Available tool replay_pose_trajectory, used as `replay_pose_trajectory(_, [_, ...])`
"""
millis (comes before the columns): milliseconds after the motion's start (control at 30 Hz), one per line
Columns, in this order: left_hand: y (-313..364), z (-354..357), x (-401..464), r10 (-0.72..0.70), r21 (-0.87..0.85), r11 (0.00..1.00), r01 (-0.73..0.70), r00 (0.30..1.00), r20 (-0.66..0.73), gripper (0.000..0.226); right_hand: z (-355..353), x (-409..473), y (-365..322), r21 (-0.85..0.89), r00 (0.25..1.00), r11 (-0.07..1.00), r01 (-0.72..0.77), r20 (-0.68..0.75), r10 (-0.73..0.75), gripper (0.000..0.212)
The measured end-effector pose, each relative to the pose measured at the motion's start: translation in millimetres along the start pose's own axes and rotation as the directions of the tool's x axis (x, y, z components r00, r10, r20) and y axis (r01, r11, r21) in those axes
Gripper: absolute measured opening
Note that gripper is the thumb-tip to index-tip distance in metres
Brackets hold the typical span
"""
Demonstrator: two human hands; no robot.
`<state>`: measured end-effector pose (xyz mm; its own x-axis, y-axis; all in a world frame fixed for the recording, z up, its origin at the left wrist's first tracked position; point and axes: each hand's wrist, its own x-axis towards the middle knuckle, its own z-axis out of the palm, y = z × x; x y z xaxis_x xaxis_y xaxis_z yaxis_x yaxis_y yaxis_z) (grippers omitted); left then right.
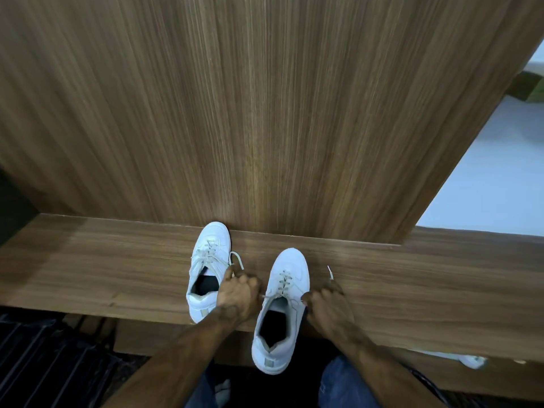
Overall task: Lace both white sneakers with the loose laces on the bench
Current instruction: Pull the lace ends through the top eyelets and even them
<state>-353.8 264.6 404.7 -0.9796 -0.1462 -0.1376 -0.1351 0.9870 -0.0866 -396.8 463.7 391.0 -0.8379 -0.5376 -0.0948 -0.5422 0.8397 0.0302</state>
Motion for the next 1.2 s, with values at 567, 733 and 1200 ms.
replay_pose_trajectory(567, [16, -107, 22, 0.124, -0.93, 0.105, 0.352, 0.923, 0.363, 0.027, -106, 35, 12, 0.989, 0.999, 0.149, 0.009, -0.015, 0.038, 0.022])
replay_pose_trajectory(733, [32, -143, 16, 0.172, -0.944, 0.178, 0.279, 0.935, 0.309, 0.035, -145, 41, 3, 0.994, 0.97, -0.019, 0.109, -0.102, 0.219, 0.015])
replay_pose_trajectory(1200, [27, -203, 10, 0.331, -0.938, 0.276, -0.207, 0.937, -0.109, 0.051, -122, 38, 5, 0.832, 0.805, 0.184, -0.524, 0.554, -0.211, 0.027])
